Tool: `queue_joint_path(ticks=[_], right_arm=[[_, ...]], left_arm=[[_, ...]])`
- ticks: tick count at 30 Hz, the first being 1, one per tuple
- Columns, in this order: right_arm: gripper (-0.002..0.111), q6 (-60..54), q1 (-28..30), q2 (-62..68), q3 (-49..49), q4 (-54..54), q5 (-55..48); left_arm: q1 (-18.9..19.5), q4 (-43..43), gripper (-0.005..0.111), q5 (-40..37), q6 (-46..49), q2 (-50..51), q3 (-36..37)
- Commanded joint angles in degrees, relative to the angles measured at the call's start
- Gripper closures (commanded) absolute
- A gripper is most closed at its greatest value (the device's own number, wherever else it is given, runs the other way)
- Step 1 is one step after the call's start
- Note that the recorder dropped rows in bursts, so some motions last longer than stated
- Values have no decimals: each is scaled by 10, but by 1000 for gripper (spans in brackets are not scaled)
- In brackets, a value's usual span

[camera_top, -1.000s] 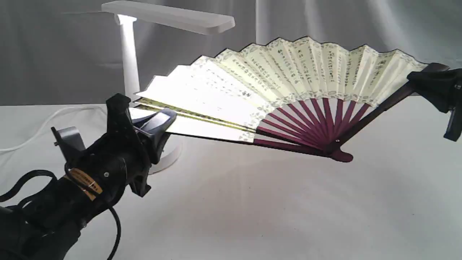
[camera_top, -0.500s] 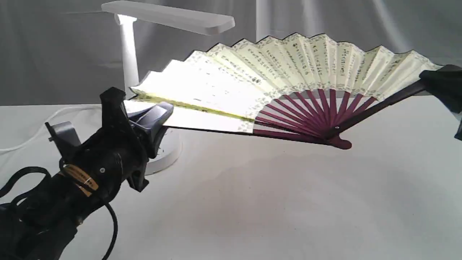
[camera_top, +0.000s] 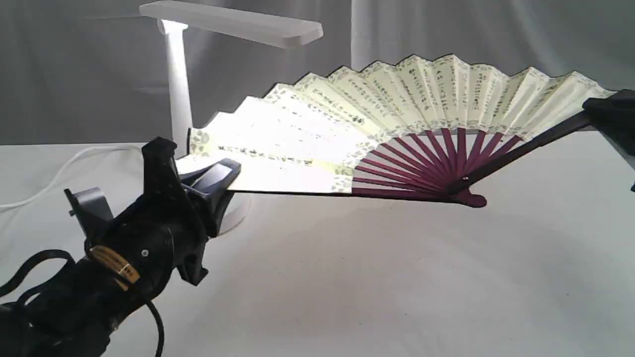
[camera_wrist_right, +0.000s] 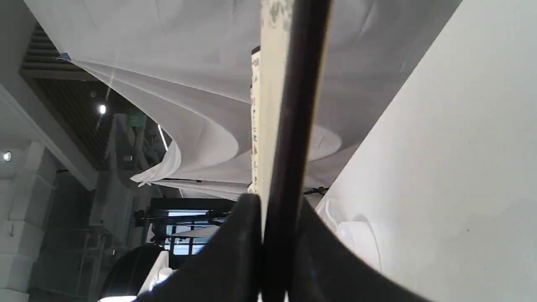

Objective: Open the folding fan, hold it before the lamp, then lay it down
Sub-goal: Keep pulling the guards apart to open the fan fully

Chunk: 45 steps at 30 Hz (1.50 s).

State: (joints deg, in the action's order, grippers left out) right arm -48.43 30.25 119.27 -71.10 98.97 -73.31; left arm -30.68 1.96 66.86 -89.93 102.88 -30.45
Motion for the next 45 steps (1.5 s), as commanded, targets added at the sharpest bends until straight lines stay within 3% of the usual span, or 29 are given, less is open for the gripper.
queue_joint_path(ticks=[1, 32, 45], right_arm=[[108, -27, 13, -2, 0, 1, 34], [108, -19, -18, -6, 0, 10, 34], [108, -11, -38, -50, 0, 10, 34]], left_arm=[[-8, 46, 107, 31, -14, -19, 11], [-8, 99, 107, 31, 0, -103, 49], [-8, 150, 107, 31, -4, -164, 116]])
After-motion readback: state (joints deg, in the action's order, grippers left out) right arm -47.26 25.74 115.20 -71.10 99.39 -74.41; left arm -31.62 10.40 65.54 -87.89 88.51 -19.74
